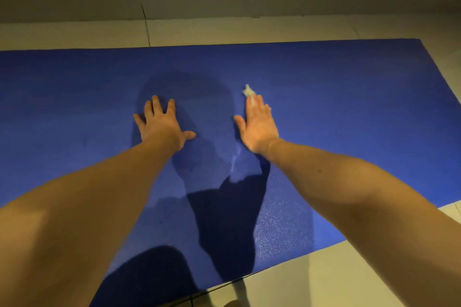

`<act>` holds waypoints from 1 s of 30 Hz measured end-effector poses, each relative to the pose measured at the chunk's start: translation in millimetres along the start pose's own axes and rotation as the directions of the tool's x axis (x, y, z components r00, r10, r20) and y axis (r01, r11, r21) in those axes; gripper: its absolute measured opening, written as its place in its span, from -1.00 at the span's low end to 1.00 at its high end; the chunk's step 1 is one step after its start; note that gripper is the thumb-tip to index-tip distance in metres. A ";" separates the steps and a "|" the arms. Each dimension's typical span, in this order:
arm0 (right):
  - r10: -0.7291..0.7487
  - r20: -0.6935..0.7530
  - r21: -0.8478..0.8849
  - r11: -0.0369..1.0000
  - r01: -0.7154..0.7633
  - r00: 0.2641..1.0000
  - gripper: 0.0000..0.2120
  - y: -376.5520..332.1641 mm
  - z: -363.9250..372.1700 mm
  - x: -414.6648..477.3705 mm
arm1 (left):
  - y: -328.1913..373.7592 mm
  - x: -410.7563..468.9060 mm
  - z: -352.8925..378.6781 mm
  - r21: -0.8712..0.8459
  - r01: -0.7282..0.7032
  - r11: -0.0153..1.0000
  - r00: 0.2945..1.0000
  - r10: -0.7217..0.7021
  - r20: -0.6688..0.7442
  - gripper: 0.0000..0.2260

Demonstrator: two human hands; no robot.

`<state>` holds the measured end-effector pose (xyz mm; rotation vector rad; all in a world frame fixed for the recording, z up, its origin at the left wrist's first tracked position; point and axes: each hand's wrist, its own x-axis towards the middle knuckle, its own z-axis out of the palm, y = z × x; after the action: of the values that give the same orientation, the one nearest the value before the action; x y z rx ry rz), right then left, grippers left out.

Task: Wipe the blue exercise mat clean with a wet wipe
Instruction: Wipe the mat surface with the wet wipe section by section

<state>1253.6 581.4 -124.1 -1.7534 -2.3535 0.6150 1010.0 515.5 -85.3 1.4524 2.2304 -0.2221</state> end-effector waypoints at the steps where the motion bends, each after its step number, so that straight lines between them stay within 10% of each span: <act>1: 0.088 0.011 -0.055 0.995 -0.088 0.996 -0.31 9.6 -5.8 10.3 | -0.3 3.0 -1.4 -0.002 0.016 1.000 0.999 -0.016 0.032 -0.03; 5: 0.250 0.039 -0.148 0.959 -0.242 0.968 -0.27 6.7 -5.6 27.0 | -0.5 5.3 0.4 0.001 0.024 1.000 0.998 -0.024 0.066 -0.02; 16: -0.273 0.134 -0.066 0.957 0.283 0.953 -0.26 -56.9 25.1 0.7 | -0.9 9.7 2.4 -0.008 0.030 1.000 0.999 -0.030 0.012 -0.01; 24: -0.050 0.106 -0.098 0.993 0.060 0.993 -0.30 -31.3 12.9 36.8 | -8.4 20.2 -9.9 -0.029 -0.040 0.999 0.993 0.037 -0.110 -0.20; 30: 0.208 0.102 -0.195 0.963 -0.185 0.973 -0.29 -35.2 4.5 59.7 | -14.0 31.9 -13.9 -0.043 0.033 0.999 0.999 -0.032 0.015 0.02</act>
<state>1202.4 628.3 -121.6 -2.1069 -2.4024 0.5603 982.8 540.9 -89.4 1.3892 2.2350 -0.1929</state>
